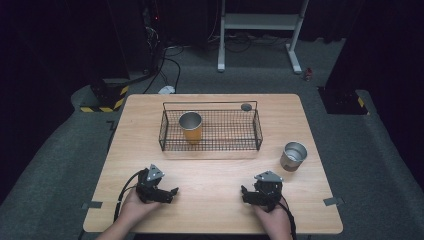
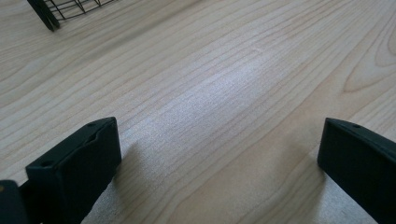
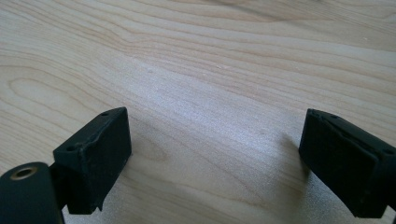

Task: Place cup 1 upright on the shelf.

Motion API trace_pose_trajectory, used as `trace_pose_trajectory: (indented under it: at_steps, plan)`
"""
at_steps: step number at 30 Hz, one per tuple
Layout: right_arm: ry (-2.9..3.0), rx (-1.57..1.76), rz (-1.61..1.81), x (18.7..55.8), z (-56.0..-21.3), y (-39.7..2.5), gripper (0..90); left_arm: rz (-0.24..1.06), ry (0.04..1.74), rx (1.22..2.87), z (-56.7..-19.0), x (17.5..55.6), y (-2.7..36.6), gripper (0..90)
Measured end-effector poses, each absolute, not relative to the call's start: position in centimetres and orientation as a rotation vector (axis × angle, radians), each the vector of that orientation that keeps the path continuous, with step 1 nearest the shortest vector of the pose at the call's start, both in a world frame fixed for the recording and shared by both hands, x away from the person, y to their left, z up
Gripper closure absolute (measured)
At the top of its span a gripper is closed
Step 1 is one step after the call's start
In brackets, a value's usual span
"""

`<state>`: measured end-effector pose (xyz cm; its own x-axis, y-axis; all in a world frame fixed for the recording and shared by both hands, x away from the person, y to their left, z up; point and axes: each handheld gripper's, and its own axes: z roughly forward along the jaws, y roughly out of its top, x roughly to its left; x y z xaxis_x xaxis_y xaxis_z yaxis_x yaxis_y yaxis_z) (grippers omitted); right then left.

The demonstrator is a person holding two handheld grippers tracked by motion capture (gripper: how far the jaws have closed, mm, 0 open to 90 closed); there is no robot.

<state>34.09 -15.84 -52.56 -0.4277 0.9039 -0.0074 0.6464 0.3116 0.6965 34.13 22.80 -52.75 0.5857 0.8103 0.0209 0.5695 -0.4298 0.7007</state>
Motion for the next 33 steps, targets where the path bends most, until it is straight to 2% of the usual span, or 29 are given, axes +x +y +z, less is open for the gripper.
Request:
trace_pose_trajectory:
  at_steps: [12, 33]
  plan:
    - [2.125, 1.372, 0.904, 33.5, -51.8, -17.3, 11.3, 0.486, 1.153, 2.111, -53.0, 33.8, 22.3, 0.1]
    - [1.932, 1.438, 0.855, 33.2, -50.5, -23.3, 11.8, 0.487, 1.147, 2.114, -53.0, 33.9, 22.3, 0.1]
